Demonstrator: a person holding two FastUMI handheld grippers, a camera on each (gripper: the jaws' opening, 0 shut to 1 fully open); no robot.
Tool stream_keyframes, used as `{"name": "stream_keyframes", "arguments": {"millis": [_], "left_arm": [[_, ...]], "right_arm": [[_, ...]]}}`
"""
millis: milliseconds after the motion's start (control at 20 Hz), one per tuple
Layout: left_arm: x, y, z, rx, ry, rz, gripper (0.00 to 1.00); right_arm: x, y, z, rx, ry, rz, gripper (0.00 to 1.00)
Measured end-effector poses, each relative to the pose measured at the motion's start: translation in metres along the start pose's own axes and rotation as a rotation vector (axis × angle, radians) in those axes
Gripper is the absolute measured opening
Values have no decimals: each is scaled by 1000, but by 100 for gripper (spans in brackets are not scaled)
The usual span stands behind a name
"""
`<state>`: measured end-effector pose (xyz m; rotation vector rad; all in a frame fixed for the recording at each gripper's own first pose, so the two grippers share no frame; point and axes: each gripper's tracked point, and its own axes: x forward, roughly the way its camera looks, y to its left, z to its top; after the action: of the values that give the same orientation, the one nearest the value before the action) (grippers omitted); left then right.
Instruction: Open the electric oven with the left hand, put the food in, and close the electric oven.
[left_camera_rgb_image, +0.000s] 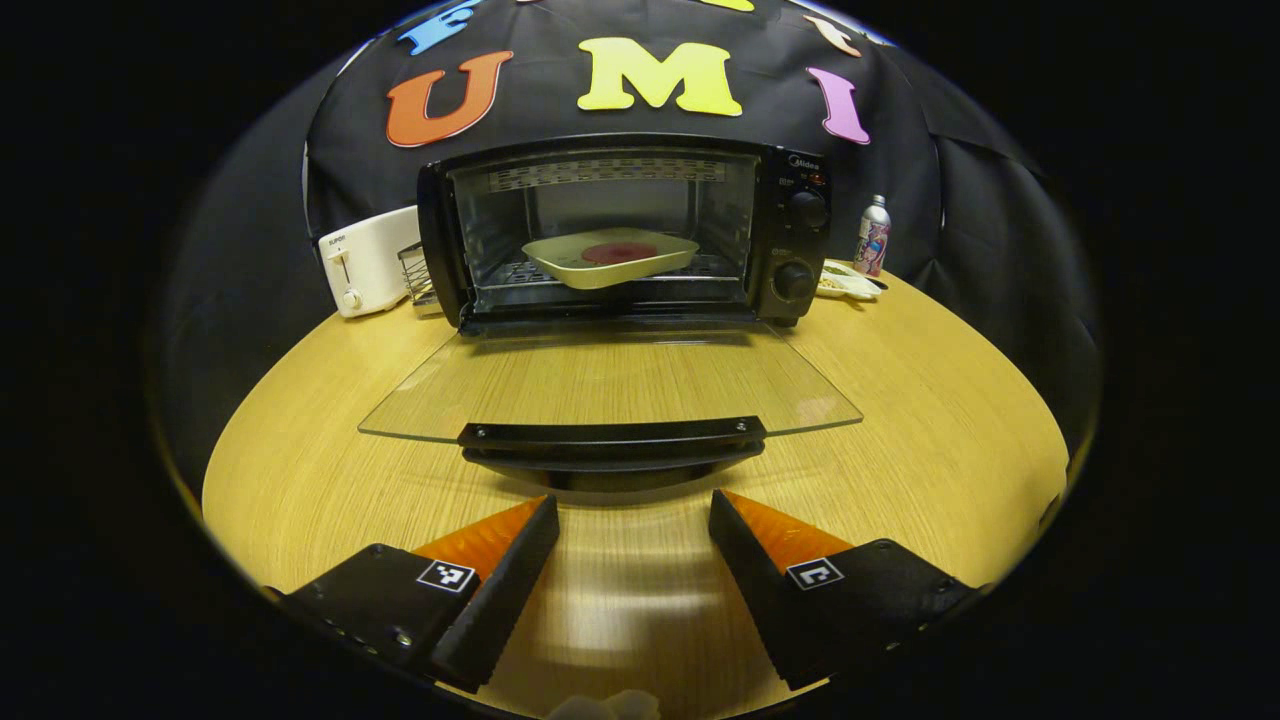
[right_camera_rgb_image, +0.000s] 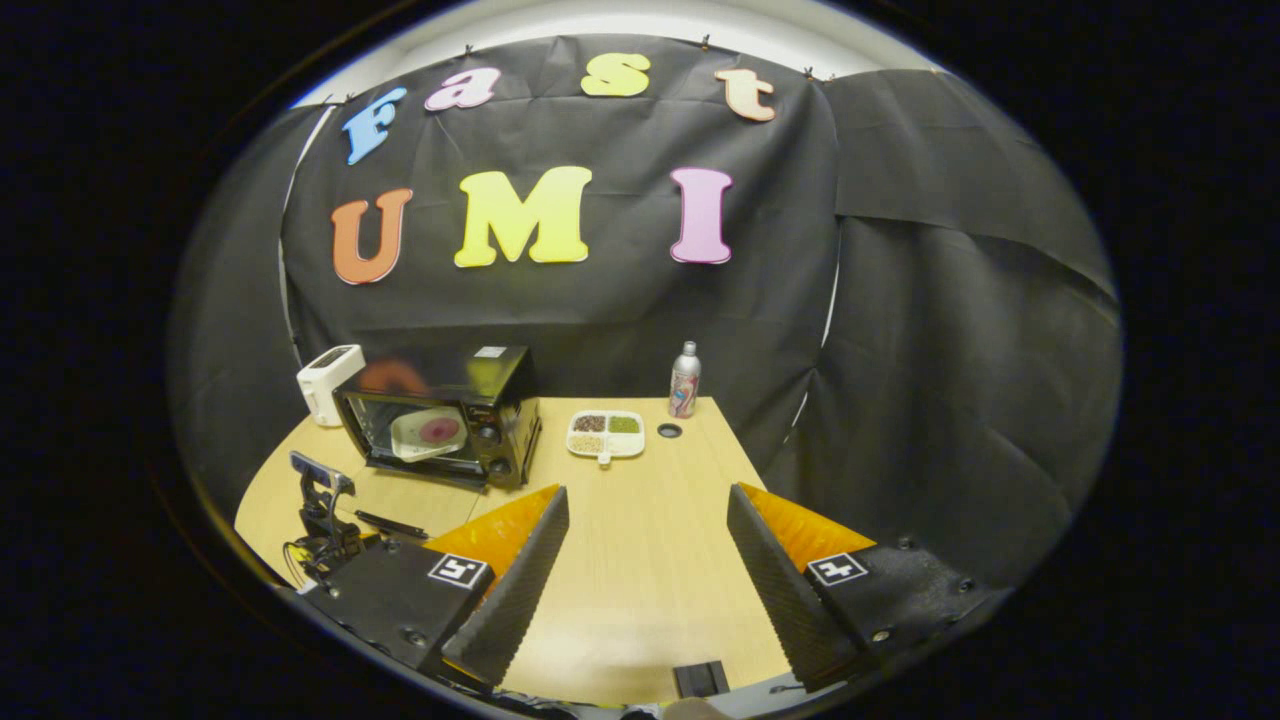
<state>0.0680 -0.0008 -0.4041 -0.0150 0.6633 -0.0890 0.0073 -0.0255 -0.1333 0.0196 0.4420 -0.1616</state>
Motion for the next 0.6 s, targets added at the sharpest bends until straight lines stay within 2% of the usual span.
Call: {"name": "stream_keyframes", "arguments": {"millis": [50,150,200,250,350,400,550,600], "left_arm": [[1,1,2,-8,1,-1,97],[2,1,3,-26,8,-1,97],[0,1,5,-28,10,-2,97],[-2,0,7,-31,4,-3,97],[-7,1,16,-29,1,-5,97],[-9,2,23,-31,-4,-5,97],[-13,3,45,-27,-28,-1,97],[-14,3,53,-23,-38,-3,97]], "right_arm": [[1,0,0,3,1,2,100],[2,1,1,11,2,3,100],[2,1,2,16,-1,4,96],[1,0,3,20,-5,4,100],[3,-1,4,28,-10,4,100],[4,-2,4,35,-12,4,96],[7,-3,2,63,-10,8,96],[8,-3,1,74,-10,10,100]]}}
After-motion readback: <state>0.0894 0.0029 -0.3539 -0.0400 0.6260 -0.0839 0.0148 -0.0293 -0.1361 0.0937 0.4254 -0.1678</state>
